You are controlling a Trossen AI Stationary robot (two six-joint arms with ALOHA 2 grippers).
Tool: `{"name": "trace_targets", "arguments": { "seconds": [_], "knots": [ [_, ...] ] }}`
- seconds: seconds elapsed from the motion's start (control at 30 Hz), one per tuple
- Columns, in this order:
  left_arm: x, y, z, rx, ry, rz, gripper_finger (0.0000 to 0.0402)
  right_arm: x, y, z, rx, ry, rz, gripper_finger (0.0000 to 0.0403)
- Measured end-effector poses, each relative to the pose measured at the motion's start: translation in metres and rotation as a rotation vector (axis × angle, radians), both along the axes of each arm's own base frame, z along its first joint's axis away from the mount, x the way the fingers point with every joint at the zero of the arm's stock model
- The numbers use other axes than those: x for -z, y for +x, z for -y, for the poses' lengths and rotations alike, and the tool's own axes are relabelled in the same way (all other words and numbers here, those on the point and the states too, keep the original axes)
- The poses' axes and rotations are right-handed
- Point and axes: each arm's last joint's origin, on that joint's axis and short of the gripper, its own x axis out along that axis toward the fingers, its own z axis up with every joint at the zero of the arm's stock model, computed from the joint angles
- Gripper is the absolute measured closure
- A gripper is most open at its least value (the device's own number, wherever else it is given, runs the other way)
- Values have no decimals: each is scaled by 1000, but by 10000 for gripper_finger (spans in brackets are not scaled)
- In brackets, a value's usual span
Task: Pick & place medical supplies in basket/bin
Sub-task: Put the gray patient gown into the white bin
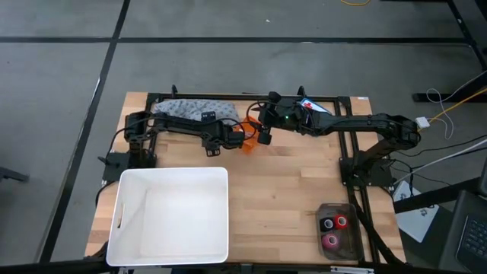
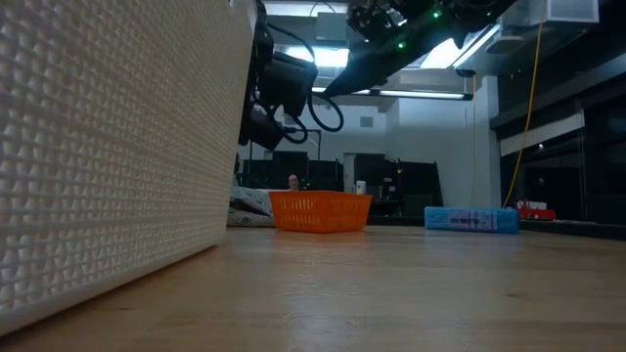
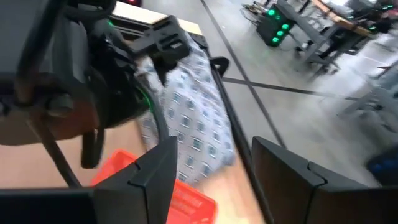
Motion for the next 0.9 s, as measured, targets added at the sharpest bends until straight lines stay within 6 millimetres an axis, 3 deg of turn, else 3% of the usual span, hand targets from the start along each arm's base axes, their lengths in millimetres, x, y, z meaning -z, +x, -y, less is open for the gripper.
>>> {"name": "trace_targets", "arguments": {
  "seconds": [0.17, 0.5, 0.9],
  "knots": [
    [2, -1, 0, -19, -10, 14, 44, 0, -2, 3, 103, -58, -21, 194],
    [33, -25, 3, -31, 39, -111, 44, 2, -3, 4, 87, -24, -34, 194],
    [41, -15, -7, -56, 22, 55, 44, 2, -3, 4, 91, -18, -31, 194]
  ]
}}
